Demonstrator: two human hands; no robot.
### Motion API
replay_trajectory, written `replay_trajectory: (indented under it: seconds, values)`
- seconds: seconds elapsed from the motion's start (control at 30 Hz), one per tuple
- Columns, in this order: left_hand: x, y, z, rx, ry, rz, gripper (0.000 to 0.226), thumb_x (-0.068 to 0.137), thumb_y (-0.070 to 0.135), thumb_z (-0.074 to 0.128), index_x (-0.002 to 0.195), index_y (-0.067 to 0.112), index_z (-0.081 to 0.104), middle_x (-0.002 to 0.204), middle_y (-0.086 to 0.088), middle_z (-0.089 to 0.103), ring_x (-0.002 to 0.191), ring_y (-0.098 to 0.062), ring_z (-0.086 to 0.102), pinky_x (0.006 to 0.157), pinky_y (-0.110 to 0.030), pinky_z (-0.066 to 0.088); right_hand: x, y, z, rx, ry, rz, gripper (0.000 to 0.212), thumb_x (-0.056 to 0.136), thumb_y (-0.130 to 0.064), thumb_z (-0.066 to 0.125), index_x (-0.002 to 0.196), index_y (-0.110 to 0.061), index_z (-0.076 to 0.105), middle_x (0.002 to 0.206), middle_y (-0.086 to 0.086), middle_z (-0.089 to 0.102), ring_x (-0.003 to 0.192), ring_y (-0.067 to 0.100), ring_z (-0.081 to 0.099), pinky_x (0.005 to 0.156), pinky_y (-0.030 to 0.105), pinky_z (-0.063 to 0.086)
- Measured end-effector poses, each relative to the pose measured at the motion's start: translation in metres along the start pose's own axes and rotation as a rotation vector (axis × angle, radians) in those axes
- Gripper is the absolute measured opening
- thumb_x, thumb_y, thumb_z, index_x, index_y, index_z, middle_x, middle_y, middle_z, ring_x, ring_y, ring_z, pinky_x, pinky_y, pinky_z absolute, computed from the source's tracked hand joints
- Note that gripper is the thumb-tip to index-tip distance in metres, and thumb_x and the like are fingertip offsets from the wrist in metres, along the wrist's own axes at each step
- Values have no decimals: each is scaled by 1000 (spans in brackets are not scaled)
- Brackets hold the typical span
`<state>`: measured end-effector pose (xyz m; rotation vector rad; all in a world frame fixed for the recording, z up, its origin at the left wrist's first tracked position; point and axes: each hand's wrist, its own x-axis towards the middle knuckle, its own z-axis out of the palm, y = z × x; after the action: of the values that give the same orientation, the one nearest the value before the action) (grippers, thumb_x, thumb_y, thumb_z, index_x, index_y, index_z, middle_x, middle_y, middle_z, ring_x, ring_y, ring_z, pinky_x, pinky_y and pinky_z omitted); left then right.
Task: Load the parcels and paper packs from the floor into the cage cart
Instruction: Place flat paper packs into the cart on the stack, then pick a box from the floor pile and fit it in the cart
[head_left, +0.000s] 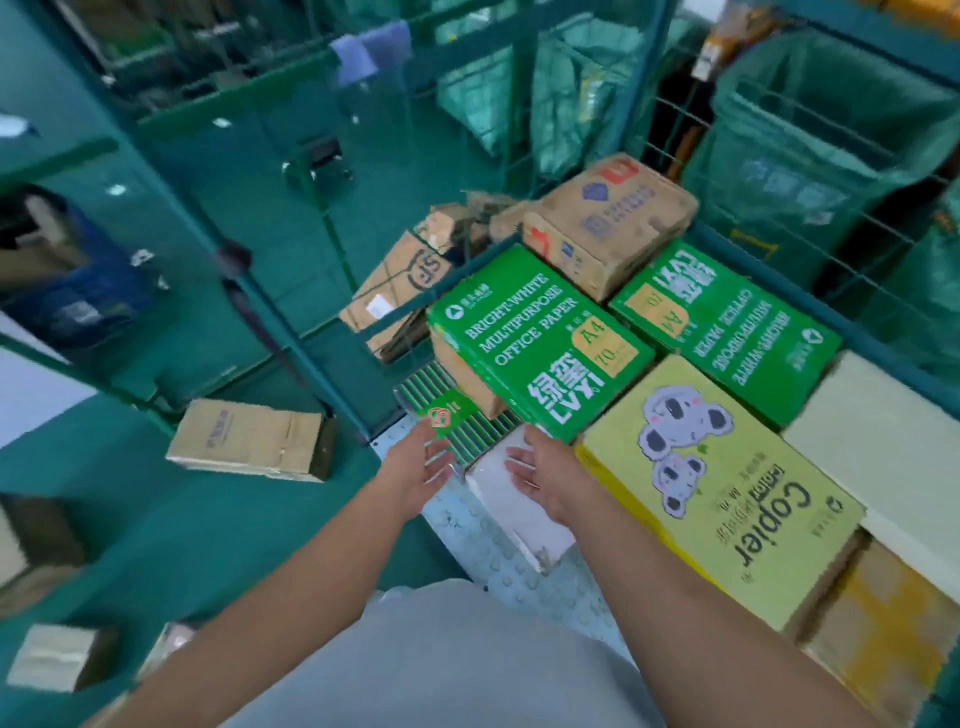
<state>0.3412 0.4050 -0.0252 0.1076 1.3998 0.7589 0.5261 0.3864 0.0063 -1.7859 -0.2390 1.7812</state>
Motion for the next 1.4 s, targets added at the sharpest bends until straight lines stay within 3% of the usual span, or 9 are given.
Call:
replay_trajectory:
  seconds: [0.17,0.3,0.47,0.57,0.67,0.8,1.03,1.27,1.4]
  values:
    - [-2,26,-69,-127,81,19,25,105,41,56,104,17,61,107,-3,65,87,-18,63,83,-33,52,1,9,82,-145,-70,28,26,108,-36,49,108,-13,60,124,11,66,90,20,58,76,28,48]
    - [-8,51,-144,-265,154,44,23,106,37,54,98,15,59,95,-3,64,76,-17,59,72,-30,49,7,30,172,-305,-128,43,25,107,-38,49,118,-17,57,103,3,70,74,13,62,61,23,47]
    - [-20,67,-235,-423,258,65,18,104,33,59,104,15,60,103,-4,65,79,-18,61,72,-31,51,13,61,264,-435,-224,72,21,106,-32,53,113,-14,59,97,6,69,77,19,64,64,28,50]
    - [-32,72,-302,-558,349,106,27,103,36,59,118,14,61,109,-3,68,93,-20,65,82,-32,54,10,87,332,-578,-310,86,23,105,-33,55,118,-14,60,104,7,71,85,20,67,70,30,53]
    - [-50,66,-357,-699,443,157,34,105,39,57,126,13,60,111,-2,69,96,-19,66,79,-32,54,-1,113,392,-744,-417,80,26,106,-34,54,123,-15,59,109,6,71,86,19,68,73,30,54]
    - [-70,47,-411,-901,561,203,38,105,39,55,132,11,59,112,-2,69,100,-19,66,89,-35,52,-20,145,452,-935,-533,80,27,106,-31,54,127,-15,58,112,6,72,92,20,70,74,31,54]
    - [-92,14,-446,-1216,670,232,39,106,38,53,136,12,56,115,-3,67,102,-19,64,101,-36,50,-34,182,505,-1190,-669,116,29,107,-31,53,129,-14,58,117,7,71,95,21,69,76,31,55]
    - [-85,25,-468,-1441,813,240,38,106,38,54,133,13,59,112,-2,69,103,-19,65,90,-34,51,-21,196,570,-1435,-802,147,32,107,-33,52,132,-14,58,117,7,70,94,20,69,71,30,53]
    - [-80,62,-471,-1527,877,290,30,107,36,52,124,12,60,110,-2,67,113,-23,62,104,-36,49,-12,187,633,-1509,-866,123,31,107,-32,52,129,-12,59,114,6,71,92,19,68,73,31,54]
